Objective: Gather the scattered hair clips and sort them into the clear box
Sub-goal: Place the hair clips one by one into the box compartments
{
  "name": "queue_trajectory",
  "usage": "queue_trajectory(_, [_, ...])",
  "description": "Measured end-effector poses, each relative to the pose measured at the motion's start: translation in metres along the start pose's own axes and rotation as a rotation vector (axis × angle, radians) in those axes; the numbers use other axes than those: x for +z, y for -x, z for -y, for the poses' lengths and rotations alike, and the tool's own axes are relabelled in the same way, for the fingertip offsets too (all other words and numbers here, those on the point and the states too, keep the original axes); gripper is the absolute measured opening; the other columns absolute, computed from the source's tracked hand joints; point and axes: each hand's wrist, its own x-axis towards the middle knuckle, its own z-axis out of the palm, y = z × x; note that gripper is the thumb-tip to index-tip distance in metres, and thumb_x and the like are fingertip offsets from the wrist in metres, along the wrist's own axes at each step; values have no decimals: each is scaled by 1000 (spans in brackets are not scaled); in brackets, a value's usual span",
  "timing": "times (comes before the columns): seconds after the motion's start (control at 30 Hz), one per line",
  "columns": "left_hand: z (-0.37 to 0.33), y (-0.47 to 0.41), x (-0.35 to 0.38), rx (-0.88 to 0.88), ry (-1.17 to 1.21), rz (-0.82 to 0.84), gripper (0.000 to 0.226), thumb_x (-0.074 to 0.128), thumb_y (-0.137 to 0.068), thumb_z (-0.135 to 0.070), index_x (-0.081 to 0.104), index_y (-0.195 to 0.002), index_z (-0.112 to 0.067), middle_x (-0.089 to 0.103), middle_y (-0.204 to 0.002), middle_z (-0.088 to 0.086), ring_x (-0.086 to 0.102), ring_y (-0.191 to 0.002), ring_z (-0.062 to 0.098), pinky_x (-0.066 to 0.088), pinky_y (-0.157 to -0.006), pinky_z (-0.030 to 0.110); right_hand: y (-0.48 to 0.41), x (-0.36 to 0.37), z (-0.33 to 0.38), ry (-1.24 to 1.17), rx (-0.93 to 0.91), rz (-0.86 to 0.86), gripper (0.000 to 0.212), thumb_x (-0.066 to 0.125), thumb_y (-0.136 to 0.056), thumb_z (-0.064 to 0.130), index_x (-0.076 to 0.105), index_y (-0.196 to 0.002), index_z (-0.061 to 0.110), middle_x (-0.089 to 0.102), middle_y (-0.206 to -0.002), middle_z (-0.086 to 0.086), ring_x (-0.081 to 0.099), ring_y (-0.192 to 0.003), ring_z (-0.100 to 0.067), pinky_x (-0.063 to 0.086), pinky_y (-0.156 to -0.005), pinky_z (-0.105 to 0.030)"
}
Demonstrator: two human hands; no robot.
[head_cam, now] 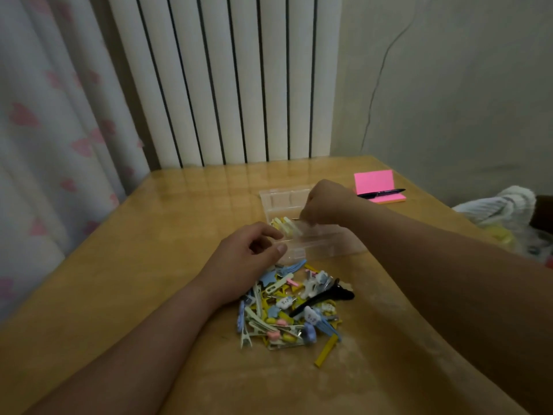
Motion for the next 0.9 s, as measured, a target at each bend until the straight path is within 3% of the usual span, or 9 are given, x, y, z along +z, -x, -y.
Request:
queue_trajectory(0.13, [1,-1,0,-1,-13,-2,13,73,-99,-38,73,-111,-34,69,-96,-3,63,-80,5,48,-70,14,0,5,-3,-72,39,0,21,78,-87,25,77,-93,5,75,-89,-11,66,-74,-23,50,-59,-28])
queue_trajectory(0.3, [1,-1,0,-9,-16,-2,15,72,-100,-38,73,-115,-34,69,-98,-3,64,-84,7,48,-70,12,14,11,-20,-208,-112,-152,21,74,-94,29,81,-96,10,78,-95,-6,71,-89,-23,59,-82,-39])
queue_trajectory(0.4, [0,0,-1,-12,-38,0,18,70,-101,-39,73,-118,-35,69,-101,-6,64,-86,3,48,-73,11,36,8,-28,-260,-231,-381,18,70,-96,34,77,-92,18,74,-87,7,68,-83,-13,57,-77,-34])
queue_trajectory(0.5, [-2,2,-1,-14,-65,7,18,68,-102,-40,73,-119,-36,69,-105,-6,64,-89,3,49,-77,16,68,-4,-29,-329,-371,-480,14,71,-97,32,74,-89,21,70,-79,11,63,-75,-1,49,-65,-18])
queue_trajectory(0.57, [-2,2,-1,-3,-96,8,14,67,-103,-39,74,-115,-37,70,-107,-5,64,-91,4,52,-81,22,91,-10,-30,-416,-472,-377,12,73,-97,30,74,-87,24,70,-76,10,64,-72,-1,47,-63,-13])
queue_trajectory(0.7, [-1,3,1,18,-124,-7,8,67,-103,-35,74,-108,-34,68,-108,-4,64,-96,7,52,-84,27,116,2,-32,-323,-577,-80,5,74,-96,31,78,-93,30,72,-80,17,68,-77,-1,53,-69,-20])
queue_trajectory(0.9, [-3,4,1,-8,-116,-34,20,55,-109,-31,75,-106,-33,66,-106,-3,63,-98,9,50,-86,30,118,24,-24,-36,-630,25,8,75,-93,37,79,-99,38,62,-83,28,58,-76,6,44,-67,-21])
